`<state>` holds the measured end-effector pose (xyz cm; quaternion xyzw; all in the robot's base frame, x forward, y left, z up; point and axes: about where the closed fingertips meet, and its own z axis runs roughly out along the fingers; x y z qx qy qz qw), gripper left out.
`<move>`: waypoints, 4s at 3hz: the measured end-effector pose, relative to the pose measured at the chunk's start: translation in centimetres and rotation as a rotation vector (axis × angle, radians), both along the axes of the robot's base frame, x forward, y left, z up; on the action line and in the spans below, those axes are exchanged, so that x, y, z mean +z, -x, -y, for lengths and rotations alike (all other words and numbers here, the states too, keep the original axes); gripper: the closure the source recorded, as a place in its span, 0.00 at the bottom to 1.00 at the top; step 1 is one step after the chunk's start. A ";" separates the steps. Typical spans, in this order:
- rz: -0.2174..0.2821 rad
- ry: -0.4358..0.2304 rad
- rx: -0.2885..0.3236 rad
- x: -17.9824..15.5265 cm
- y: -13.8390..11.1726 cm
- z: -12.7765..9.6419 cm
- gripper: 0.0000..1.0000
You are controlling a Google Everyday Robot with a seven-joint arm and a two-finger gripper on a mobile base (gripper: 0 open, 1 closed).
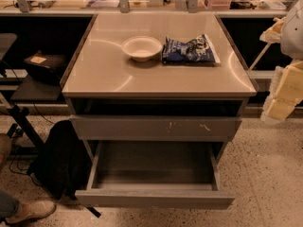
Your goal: Close middle drawer
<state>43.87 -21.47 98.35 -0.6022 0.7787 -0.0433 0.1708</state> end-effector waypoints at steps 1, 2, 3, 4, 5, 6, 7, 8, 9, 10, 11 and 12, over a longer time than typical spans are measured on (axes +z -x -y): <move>0.000 0.000 0.000 0.0 0.0 0.0 0.00; 0.018 -0.004 0.013 -0.4 1.0 0.0 0.00; 0.101 -0.025 0.077 -0.5 4.7 -1.7 0.00; 0.193 0.000 0.091 -2.3 8.1 -4.0 0.00; 0.195 0.038 0.100 -8.5 8.3 -6.9 0.00; 0.108 0.051 0.102 -19.8 6.6 -8.3 0.00; -0.014 0.037 0.102 -32.1 5.9 -7.7 0.00; -0.063 0.032 0.081 -35.8 5.5 -7.1 0.00; -0.050 0.038 0.038 -34.8 5.6 -5.6 0.00; 0.014 0.027 -0.095 -30.7 6.6 0.0 0.00; 0.076 -0.083 -0.266 -28.6 8.6 6.9 0.00; 0.100 -0.262 -0.325 -31.0 8.7 9.0 0.00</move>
Offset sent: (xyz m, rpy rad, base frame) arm -0.0238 -0.0016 -0.0150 0.0097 -0.0268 0.0315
